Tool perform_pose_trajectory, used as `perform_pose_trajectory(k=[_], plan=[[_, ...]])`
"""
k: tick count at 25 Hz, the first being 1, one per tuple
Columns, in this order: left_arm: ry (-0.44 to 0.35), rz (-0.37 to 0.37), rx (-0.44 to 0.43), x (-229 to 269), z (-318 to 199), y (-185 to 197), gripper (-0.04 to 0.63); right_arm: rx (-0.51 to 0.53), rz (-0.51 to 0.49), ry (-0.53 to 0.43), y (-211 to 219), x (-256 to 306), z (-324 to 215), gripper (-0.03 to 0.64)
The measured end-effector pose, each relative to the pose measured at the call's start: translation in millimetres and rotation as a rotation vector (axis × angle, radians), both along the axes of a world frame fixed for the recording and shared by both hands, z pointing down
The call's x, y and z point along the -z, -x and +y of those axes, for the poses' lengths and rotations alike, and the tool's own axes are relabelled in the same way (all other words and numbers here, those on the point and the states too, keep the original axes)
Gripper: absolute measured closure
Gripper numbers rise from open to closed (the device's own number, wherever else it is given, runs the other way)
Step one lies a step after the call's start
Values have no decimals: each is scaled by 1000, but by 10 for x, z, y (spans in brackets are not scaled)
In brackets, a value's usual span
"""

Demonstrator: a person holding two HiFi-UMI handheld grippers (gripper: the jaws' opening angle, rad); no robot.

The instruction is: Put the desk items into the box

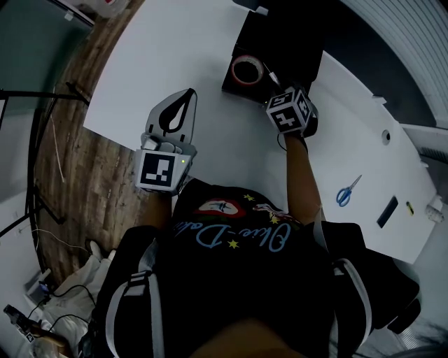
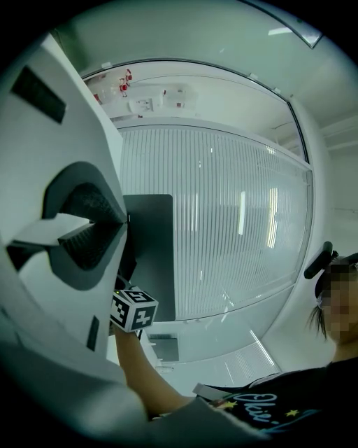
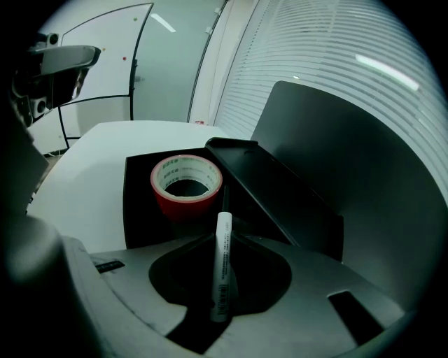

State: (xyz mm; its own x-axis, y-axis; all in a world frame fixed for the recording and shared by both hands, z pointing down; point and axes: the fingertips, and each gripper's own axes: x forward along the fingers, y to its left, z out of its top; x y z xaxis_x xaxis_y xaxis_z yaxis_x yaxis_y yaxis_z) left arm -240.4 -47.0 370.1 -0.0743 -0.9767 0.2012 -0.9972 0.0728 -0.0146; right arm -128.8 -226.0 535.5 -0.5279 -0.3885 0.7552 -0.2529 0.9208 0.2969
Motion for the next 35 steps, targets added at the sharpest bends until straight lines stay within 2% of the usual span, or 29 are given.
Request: perform_pose_trajectory(k=[12,28,34,35], plan=[[-2,17,4,9,39,2,598,8,-37,-8,59,30,36,532],[-2,4,-16,93,31,-13,598,16,-114,29,81,111,111,517],[-7,9,-37,111,-4,-46,598,-22,-256,44,26,361,140,533],[-9,12,-42,114,-15,-61,598,-31,-272,42,-20,418,143,567]])
